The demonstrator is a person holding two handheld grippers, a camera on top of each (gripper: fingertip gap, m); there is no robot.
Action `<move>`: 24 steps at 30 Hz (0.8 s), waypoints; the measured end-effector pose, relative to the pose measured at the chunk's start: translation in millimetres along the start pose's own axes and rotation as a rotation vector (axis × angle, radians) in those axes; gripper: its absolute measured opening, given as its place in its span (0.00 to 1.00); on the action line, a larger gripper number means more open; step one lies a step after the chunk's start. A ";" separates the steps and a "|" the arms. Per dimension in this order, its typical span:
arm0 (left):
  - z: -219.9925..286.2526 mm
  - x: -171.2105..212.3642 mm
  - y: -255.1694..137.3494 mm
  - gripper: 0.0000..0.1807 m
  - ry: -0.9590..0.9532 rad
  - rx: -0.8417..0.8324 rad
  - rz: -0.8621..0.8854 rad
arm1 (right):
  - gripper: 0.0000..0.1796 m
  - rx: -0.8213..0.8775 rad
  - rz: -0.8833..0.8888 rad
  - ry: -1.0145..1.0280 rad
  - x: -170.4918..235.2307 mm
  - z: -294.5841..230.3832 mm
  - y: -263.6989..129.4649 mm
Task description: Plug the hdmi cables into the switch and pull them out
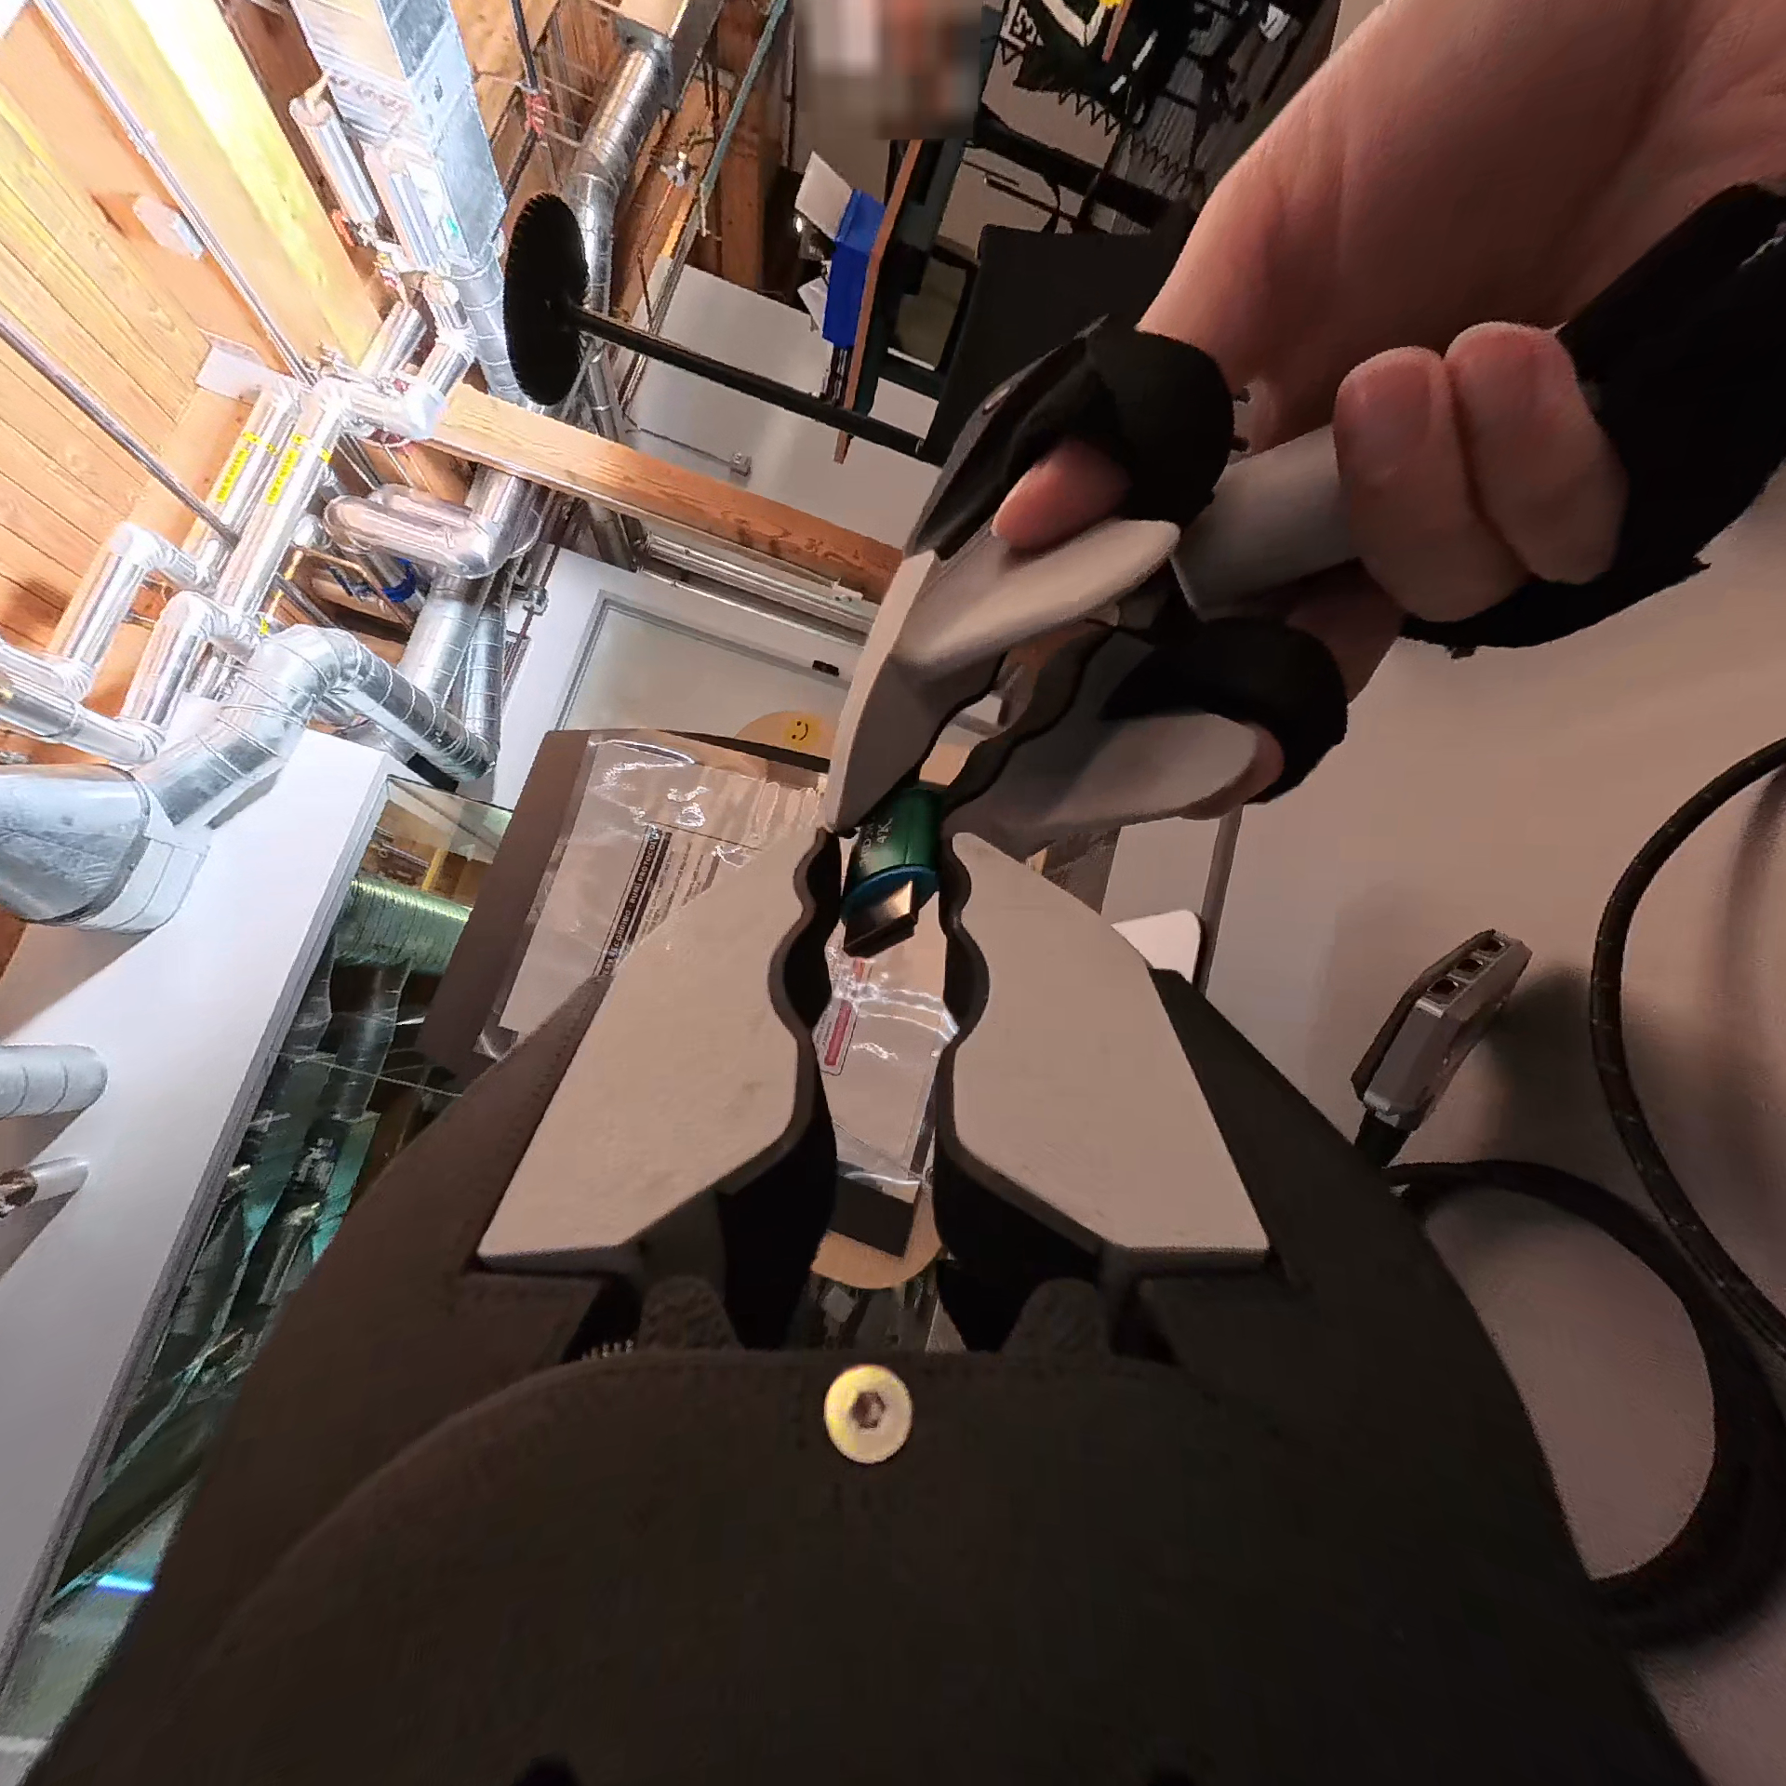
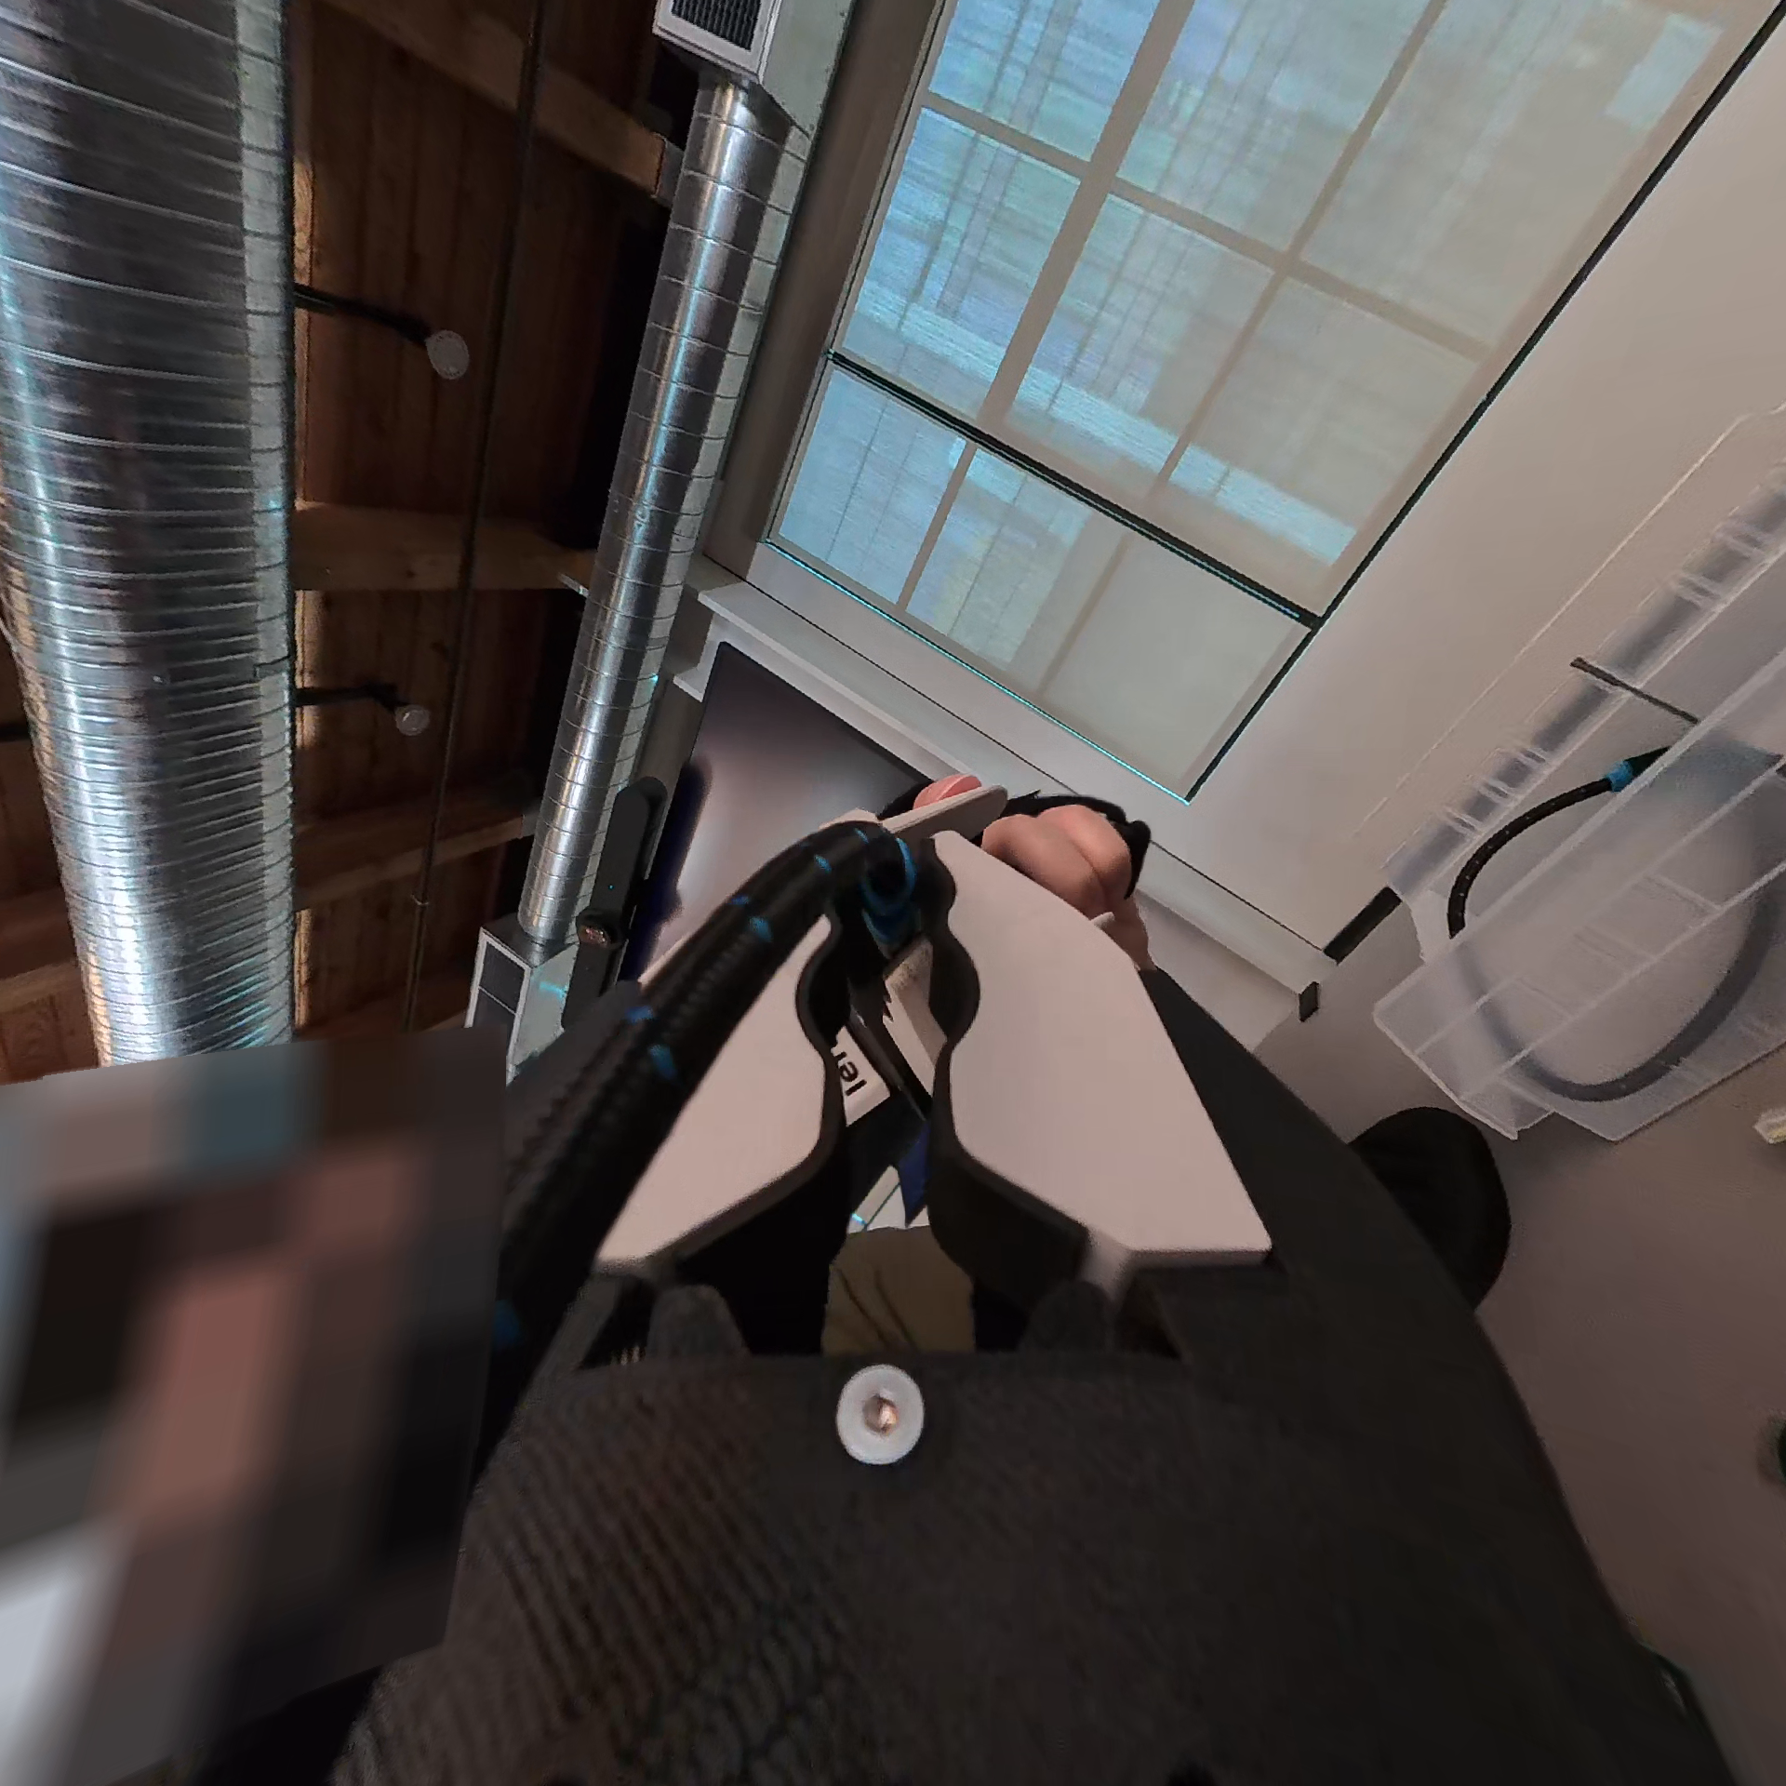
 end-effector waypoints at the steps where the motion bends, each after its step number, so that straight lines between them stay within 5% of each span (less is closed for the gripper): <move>1: 0.8 0.8 0.7 0.10 -0.001 0.007 -0.009 | 0.08 -0.002 0.000 0.010 -0.6 1.5 -0.6; 18: 2.0 9.3 3.0 0.10 -0.041 0.044 -0.063 | 0.02 -0.076 -0.006 0.043 -10.3 12.9 -8.1; 24: -13.0 -0.2 -5.2 0.10 -0.214 0.034 0.026 | 0.11 -0.170 -0.045 -0.182 -9.1 -8.3 -3.9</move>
Point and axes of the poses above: each gripper's, where its closed fingertips meet, y out along the fingers, x out of its underside, z = x × y across the jaws, the point moved 4 cm from there along -y, back along the fingers, and after that the axes turned 7 degrees about z, right-handed, at the moved point
